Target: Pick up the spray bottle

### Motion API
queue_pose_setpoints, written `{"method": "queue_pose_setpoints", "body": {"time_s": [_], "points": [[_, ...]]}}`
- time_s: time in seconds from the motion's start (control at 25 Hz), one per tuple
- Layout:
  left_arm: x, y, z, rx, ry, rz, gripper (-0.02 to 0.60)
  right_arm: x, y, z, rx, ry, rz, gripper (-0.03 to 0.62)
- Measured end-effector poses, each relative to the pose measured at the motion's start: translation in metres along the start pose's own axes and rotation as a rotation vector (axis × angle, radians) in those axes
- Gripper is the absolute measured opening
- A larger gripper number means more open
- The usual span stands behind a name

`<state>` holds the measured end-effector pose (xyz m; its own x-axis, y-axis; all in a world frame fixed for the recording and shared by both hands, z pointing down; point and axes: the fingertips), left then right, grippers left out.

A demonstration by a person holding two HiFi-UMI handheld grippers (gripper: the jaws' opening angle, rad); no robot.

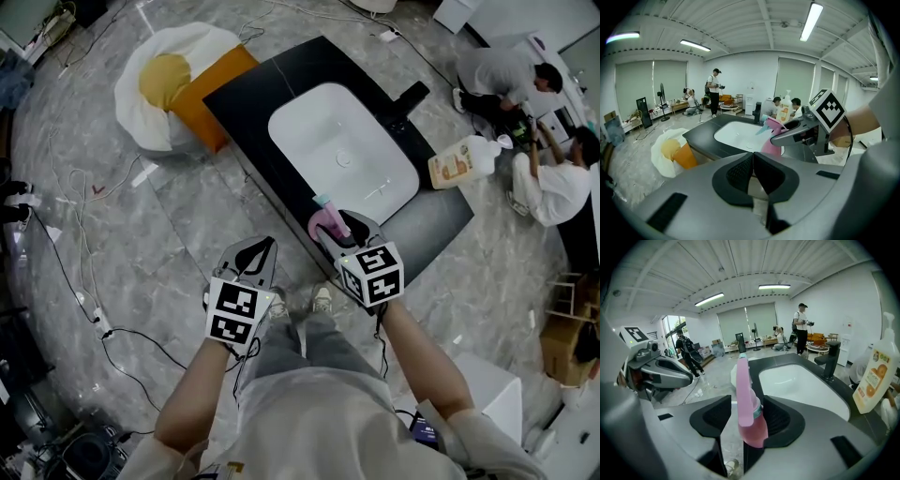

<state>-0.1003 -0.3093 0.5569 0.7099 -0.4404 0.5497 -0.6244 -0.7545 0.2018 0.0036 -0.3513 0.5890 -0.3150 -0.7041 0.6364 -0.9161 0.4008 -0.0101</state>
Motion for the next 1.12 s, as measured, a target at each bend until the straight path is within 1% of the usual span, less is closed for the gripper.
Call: {"method": "queue_pose_setpoints", "body": {"time_s": [0.04, 0.12, 0.28, 0.44, 0.6, 0.76, 0.84, 1.0, 1.12], "points": [[0.001, 0.001, -0.002, -0.006, 0.005, 0.004, 0.023, 0.001, -0.001, 0.0, 0.003, -0.005, 0.0, 0.23], [0.001, 0.0, -0.007, -0.021, 0.016, 0.012, 0.023, 0.002, -0.004, 0.0, -0.009, -0.009, -0.004, 0.184], [-0.002, -0.002, -0.011, -0.036, 0.016, 0.04, 0.023, -0.002, -0.005, 0.005, -0.044, -0.023, 0.001, 0.162], [-0.015, 0.011, 0.003, -0.029, -0.03, 0.116, 0.023, -0.011, -0.003, 0.023, -0.053, -0.059, 0.018, 0.16], [-0.03, 0.02, 0.027, -0.009, -0.08, 0.164, 0.023, -0.031, -0.003, 0.049, -0.081, -0.113, 0.031, 0.16], [-0.05, 0.026, 0.055, 0.026, -0.13, 0.207, 0.023, -0.061, -0.006, 0.09, -0.078, -0.206, 0.031, 0.16], [-0.062, 0.026, 0.073, 0.047, -0.167, 0.226, 0.023, -0.078, -0.009, 0.111, -0.073, -0.254, 0.028, 0.16], [-0.084, 0.017, 0.116, 0.109, -0.245, 0.248, 0.024, -0.122, -0.015, 0.158, -0.075, -0.366, 0.011, 0.161], [-0.103, 0.009, 0.144, 0.164, -0.281, 0.256, 0.023, -0.159, -0.01, 0.19, -0.086, -0.451, 0.012, 0.161]]}}
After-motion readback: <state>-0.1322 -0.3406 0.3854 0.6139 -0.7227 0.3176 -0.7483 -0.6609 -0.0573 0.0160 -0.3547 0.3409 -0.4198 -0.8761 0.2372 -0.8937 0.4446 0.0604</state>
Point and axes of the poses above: the fingertips, and each gripper's own axes: x forward along the fingers, y to its left, z out of its top, and after that the axes turned 12 degrees about -z, right-handed
